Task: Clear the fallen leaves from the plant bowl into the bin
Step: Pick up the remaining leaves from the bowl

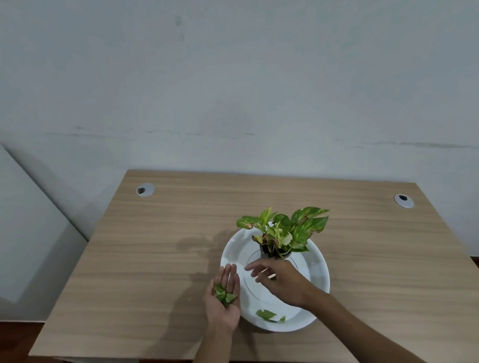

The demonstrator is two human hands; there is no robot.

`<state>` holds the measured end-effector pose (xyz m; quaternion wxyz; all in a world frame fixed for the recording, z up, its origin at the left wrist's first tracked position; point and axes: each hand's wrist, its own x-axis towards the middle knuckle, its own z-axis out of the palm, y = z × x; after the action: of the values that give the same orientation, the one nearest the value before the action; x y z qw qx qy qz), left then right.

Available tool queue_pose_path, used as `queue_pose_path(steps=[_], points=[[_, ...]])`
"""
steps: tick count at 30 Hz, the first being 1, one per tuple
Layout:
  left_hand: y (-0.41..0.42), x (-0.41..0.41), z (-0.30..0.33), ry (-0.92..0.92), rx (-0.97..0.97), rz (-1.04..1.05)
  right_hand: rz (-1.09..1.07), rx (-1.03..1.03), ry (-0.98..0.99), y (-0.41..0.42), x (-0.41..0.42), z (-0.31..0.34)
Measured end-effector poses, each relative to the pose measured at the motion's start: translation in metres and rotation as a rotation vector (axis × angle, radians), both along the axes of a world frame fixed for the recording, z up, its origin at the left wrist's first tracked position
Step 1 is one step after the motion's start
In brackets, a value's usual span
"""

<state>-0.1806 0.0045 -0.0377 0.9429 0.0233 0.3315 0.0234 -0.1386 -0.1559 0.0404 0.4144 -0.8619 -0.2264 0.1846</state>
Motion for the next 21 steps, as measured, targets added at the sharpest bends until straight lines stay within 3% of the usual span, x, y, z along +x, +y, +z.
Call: queue_pose_path(steps=[4,8,21], points=[[0.001,-0.006,-0.008,-0.001,-0.02,-0.004,0.302,-0.497,-0.102,-0.022,0.0,-0.019],[0.0,-0.006,-0.011,0.005,-0.016,-0.032,0.578,-0.773,-0.201,-0.029,-0.002,-0.036],[0.002,-0.008,-0.013,0.011,-0.018,-0.035,0.768,-0.737,-0.361,-0.033,-0.001,-0.065]])
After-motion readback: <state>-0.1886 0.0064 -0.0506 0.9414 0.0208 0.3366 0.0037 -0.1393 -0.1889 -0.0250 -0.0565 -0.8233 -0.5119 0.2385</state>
